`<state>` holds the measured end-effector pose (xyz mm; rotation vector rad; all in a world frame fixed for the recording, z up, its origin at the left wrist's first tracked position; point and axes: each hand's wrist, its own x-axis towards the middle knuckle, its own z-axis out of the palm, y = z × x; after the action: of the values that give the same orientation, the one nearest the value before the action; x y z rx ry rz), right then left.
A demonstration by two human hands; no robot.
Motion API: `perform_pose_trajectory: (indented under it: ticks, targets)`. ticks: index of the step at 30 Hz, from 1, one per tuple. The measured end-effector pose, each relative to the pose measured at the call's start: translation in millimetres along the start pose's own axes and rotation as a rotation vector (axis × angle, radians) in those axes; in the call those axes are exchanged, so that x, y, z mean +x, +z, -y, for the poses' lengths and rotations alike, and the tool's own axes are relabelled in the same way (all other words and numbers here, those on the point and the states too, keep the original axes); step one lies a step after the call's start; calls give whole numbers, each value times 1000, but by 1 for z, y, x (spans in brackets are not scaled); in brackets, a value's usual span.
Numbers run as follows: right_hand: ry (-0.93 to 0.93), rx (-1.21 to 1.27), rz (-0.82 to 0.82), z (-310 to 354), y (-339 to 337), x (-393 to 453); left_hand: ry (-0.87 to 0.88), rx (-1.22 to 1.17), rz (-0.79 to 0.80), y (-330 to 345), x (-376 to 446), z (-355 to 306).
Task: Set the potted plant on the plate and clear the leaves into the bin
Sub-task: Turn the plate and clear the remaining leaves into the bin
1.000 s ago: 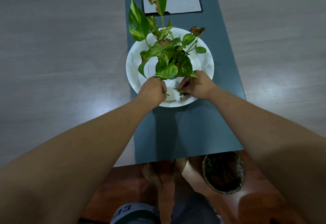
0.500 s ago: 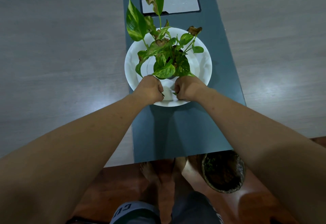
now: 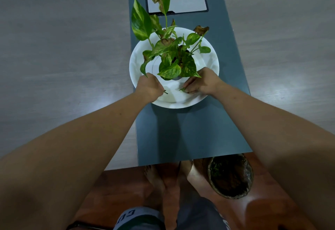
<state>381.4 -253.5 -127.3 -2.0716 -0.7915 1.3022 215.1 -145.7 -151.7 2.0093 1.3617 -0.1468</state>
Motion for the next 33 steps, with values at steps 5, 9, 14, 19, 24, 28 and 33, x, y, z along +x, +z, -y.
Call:
perform_pose_trajectory:
  ticks: [5, 9, 14, 19, 24, 28, 33]
  targets:
    - [-14, 152, 43, -5, -9, -4, -100, -150, 23, -5, -8, 0]
    - [-8, 208, -4, -9, -10, -11, -149, -360, 47, -10, -25, -2]
    - [40, 348, -49, -14, -14, -29, -170, -498, 85, -9, -39, -6]
    - [43, 547, -160, -29, -27, -59, -151, -594, 121, 5, -51, -24]
    - [41, 727, -361, -72, -46, -124, -22, -513, 228, 38, -83, -74]
    - [68, 867, -471, -116, -59, -175, 52, -529, 317, 68, -107, -111]
    - [117, 1027, -621, -186, -75, -246, 154, -458, 425, 120, -158, -162]
